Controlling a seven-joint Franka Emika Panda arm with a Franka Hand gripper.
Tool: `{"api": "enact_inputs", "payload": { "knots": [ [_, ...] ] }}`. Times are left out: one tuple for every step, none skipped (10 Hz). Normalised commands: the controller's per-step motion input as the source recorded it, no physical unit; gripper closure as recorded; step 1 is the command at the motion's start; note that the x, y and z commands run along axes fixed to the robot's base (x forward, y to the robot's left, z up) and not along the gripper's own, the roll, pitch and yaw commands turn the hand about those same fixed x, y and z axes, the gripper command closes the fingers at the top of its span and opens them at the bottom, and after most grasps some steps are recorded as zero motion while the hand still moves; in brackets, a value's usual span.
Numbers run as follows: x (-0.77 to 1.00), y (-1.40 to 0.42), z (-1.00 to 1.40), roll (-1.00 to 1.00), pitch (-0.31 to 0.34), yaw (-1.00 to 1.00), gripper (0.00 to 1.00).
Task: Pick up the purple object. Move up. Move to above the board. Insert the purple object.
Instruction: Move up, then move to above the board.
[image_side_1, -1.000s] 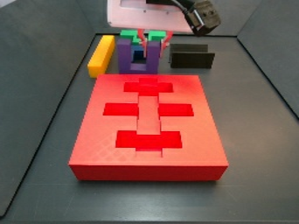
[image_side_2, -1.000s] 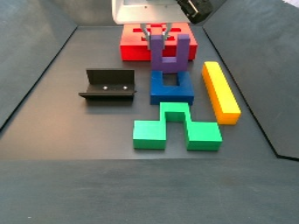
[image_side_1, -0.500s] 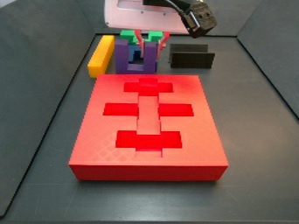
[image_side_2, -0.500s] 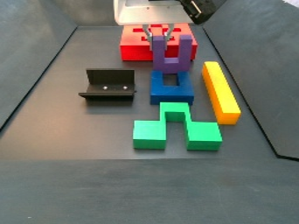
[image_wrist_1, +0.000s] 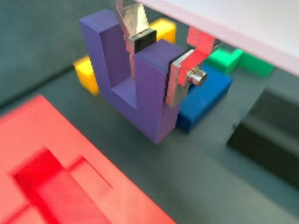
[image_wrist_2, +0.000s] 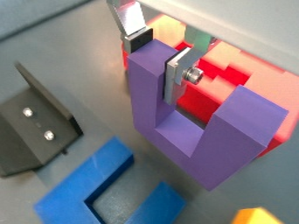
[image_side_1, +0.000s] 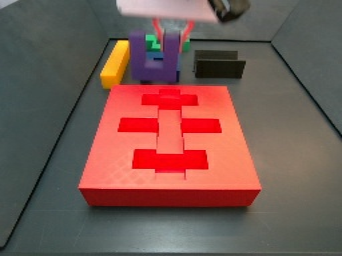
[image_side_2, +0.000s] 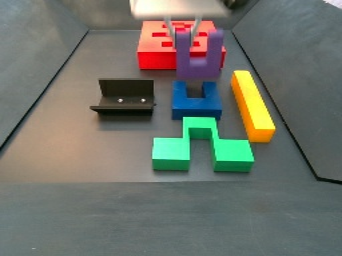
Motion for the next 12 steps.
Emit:
{"api": "enact_inputs", "payload": {
  "knots": [
    [0.02,-0.03,0.29,-0.05,0.024,0.01,1.0],
    [0.0,0.0,1.4,0.0,0.0,0.0,1.0],
    [-0.01,0.0,1.4,0.0,0.012,0.0,1.0],
    [-0.05,0.0,1.4,-0.02,0.025,-0.01,1.0],
    [0.01,0.01,1.4,-0.05,0.026,-0.01,1.0],
    [0.03,0.01,1.4,-0.04,0.059,-0.01,1.0],
    [0.02,0.0,0.73,-0.04,0.088,0.0,1.0],
    [0.03,0.01,0.22,-0.04,0.068,-0.01,1.0],
    [-0.07,-1.4,0.33,-0.02,0.099,0.04,1.0],
    [-0.08,-1.4,0.33,0.04,0.098,0.03,1.0],
    [-0.07,-1.4,0.35,0.08,0.086,0.03,1.0],
    [-0.03,-1.4,0.35,0.02,0.082,0.02,1.0]
  ]
}}
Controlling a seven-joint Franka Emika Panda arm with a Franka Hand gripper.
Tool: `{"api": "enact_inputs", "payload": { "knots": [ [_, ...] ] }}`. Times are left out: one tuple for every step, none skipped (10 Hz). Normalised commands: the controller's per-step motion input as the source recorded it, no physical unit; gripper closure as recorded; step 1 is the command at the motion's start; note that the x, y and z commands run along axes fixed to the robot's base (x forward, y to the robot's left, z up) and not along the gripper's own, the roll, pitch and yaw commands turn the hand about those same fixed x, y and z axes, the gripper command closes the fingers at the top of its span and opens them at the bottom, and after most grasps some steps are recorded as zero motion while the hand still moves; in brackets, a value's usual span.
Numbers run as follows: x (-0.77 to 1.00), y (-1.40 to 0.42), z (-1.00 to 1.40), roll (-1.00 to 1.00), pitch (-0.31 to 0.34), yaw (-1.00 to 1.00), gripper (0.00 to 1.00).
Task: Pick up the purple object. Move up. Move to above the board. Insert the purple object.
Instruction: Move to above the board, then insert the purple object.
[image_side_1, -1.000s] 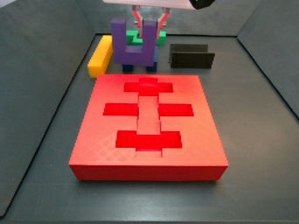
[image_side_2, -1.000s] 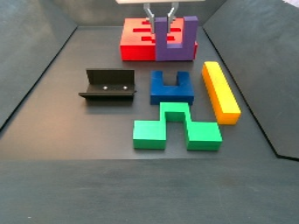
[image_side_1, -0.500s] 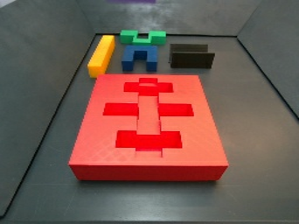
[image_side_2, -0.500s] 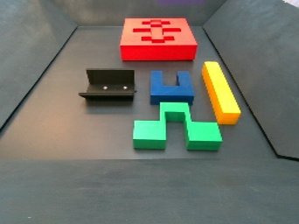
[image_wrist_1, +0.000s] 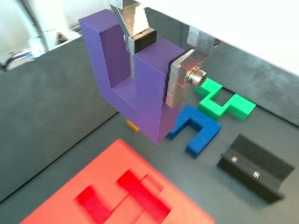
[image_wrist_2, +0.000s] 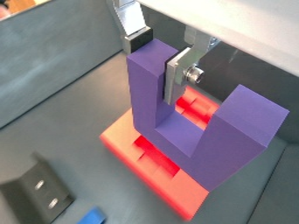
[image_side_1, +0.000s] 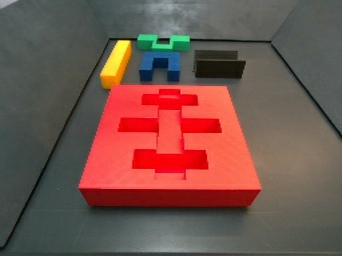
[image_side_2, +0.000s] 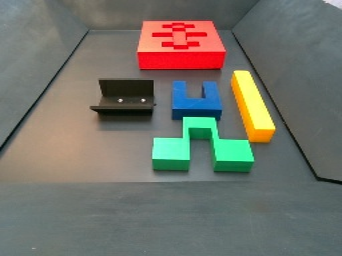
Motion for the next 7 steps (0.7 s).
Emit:
{"api": "enact_inputs", "payload": {
  "knots": [
    [0.0,-0.9,0.23,0.03,0.097,0.01,1.0],
    [0.04,-0.51,0.13,0.02,0.109,0.01,1.0],
    [0.07,-0.27,0.07,0.01,0.119,0.01,1.0],
    [0.06,-0.18,0.05,0.02,0.113,0.01,1.0],
    [0.05,0.0,0.0,0.0,0.0,0.0,1.0],
    [0.47,0.0,-0.19,-0.01,-0.074,0.0,1.0],
    [0.66,-0.04,-0.32,-0.01,-0.114,0.0,1.0]
  ]
}}
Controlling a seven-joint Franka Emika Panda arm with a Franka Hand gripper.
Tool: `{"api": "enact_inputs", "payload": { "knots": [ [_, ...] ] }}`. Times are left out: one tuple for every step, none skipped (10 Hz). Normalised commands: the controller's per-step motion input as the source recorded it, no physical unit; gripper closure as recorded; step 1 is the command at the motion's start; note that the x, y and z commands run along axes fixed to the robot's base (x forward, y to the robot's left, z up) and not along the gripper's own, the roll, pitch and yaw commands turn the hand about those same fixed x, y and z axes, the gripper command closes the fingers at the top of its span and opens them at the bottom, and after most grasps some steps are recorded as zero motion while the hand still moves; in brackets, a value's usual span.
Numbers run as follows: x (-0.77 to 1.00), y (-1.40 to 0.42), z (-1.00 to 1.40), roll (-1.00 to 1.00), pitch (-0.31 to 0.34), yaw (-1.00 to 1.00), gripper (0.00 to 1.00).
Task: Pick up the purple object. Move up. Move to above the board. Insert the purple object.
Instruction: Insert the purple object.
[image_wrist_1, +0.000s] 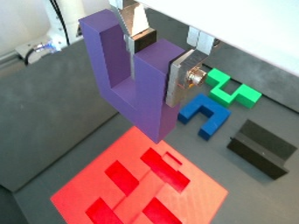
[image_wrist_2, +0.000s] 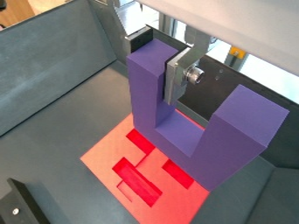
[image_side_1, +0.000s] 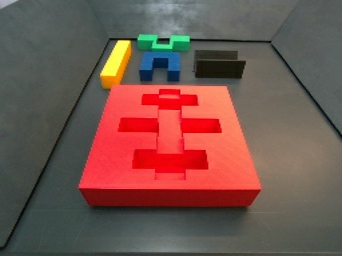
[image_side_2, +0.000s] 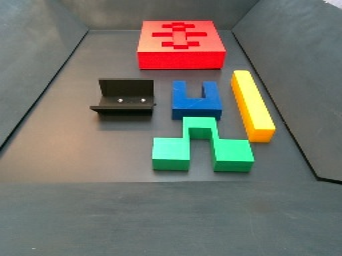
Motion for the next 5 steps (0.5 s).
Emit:
{"api": "enact_inputs", "payload": {
  "knots": [
    [0.67,-0.08,-0.36,0.0,-0.129,0.0,1.0],
    [0.67,-0.23,-0.41,0.0,-0.097,0.0,1.0],
    [0.65,-0.43,-0.4,0.11,0.0,0.13,1.0],
    [0.58,-0.51,-0.39,0.16,0.0,0.2,1.0],
    [0.48,-0.54,-0.43,0.2,0.0,0.18,1.0]
  ]
}}
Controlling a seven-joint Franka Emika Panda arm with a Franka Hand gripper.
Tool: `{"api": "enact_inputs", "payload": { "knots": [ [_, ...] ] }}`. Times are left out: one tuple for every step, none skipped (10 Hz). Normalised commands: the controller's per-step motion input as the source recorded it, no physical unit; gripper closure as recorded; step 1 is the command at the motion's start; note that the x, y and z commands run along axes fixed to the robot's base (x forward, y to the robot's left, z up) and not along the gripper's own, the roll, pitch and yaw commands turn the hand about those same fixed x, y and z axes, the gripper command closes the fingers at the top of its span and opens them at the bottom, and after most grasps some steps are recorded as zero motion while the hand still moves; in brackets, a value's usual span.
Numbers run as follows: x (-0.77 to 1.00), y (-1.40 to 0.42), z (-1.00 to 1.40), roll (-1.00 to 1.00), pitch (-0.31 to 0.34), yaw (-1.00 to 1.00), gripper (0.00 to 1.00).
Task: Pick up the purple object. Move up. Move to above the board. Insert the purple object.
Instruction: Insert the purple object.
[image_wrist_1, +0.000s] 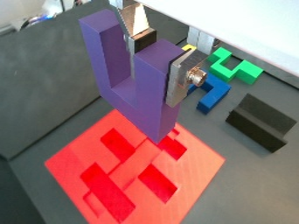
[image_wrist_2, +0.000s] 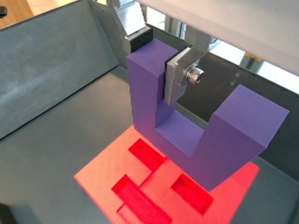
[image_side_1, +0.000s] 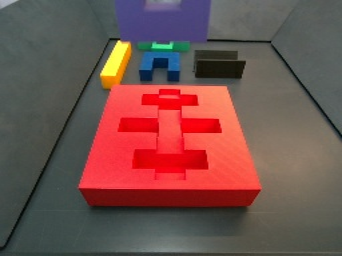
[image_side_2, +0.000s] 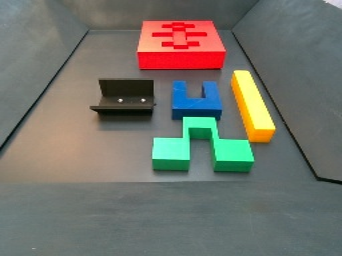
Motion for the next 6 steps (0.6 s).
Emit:
{"api": "enact_inputs", "payload": {
  "knots": [
    [0.48,-0.55,-0.47,0.22,0.01,0.16,1.0],
    [0.5,-0.55,-0.52,0.26,0.043,0.11,1.0],
    [0.49,-0.56,-0.52,0.27,0.046,0.08,1.0],
    [0.48,-0.57,-0.51,0.26,0.026,0.08,1.0],
    [0.3,-0.47,-0.51,0.16,-0.003,0.11,1.0],
    [0.12,-0.38,-0.5,0.06,-0.07,0.16,1.0]
  ]
}}
